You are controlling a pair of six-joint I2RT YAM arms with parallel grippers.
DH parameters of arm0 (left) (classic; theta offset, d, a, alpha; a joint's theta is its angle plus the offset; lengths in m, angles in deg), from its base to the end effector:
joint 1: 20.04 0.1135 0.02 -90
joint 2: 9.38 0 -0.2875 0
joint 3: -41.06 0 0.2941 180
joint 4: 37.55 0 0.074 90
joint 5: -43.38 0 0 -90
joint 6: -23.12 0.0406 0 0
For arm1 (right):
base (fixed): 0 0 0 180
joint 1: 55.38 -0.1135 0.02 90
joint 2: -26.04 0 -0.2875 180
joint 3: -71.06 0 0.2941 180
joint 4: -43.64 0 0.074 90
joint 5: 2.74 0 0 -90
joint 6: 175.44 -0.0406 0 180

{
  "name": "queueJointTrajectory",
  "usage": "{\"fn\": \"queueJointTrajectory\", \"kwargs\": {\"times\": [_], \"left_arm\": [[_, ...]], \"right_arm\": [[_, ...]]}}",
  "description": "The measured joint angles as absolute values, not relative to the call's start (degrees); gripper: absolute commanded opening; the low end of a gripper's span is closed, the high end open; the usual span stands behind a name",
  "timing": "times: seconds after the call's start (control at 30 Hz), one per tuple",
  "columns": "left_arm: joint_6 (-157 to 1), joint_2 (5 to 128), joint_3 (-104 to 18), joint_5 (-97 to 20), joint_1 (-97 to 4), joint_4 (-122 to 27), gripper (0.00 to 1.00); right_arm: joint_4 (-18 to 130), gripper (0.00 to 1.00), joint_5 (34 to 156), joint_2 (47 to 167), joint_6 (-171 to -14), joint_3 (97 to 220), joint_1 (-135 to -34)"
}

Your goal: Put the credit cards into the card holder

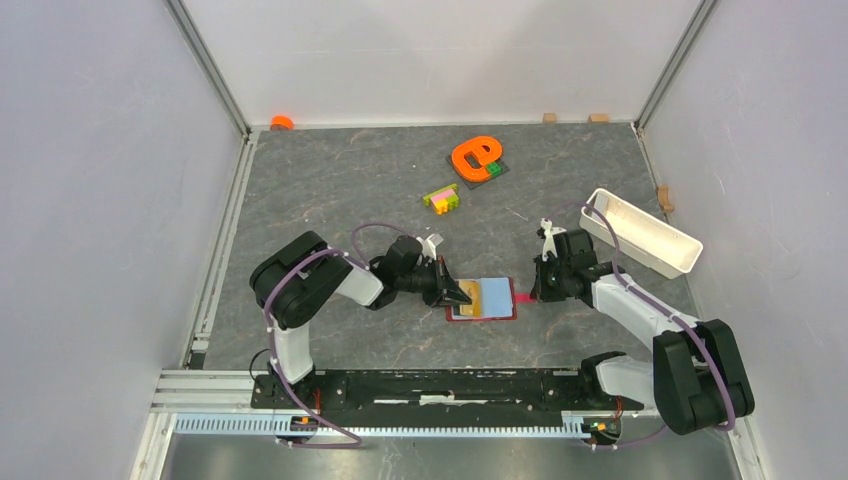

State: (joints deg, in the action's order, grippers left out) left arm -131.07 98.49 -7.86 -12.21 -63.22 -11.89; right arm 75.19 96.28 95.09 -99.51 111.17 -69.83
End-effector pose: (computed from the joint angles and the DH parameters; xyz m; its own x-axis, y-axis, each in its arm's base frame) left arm 0.2394 -0.2561 0.0762 -0.9926 -0.0871 -0.0847 0.0355 0.4593 -0.8876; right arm 0.2219 0.0638 0.1404 -0.8956 0.0172 -0.4446 -0.1067 0.9618 0.2521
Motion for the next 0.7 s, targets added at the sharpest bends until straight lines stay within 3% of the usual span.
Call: {"fn": "queueJointTrajectory", "kwargs": {"times": [0.7], "left_arm": [[-133.05,101.05,-8.03,-10.41,-62.87,-8.44,0.02]], "right_arm": [[75.21,0.00,96.19,95.09,-99.51,111.19,-69.83]]}}
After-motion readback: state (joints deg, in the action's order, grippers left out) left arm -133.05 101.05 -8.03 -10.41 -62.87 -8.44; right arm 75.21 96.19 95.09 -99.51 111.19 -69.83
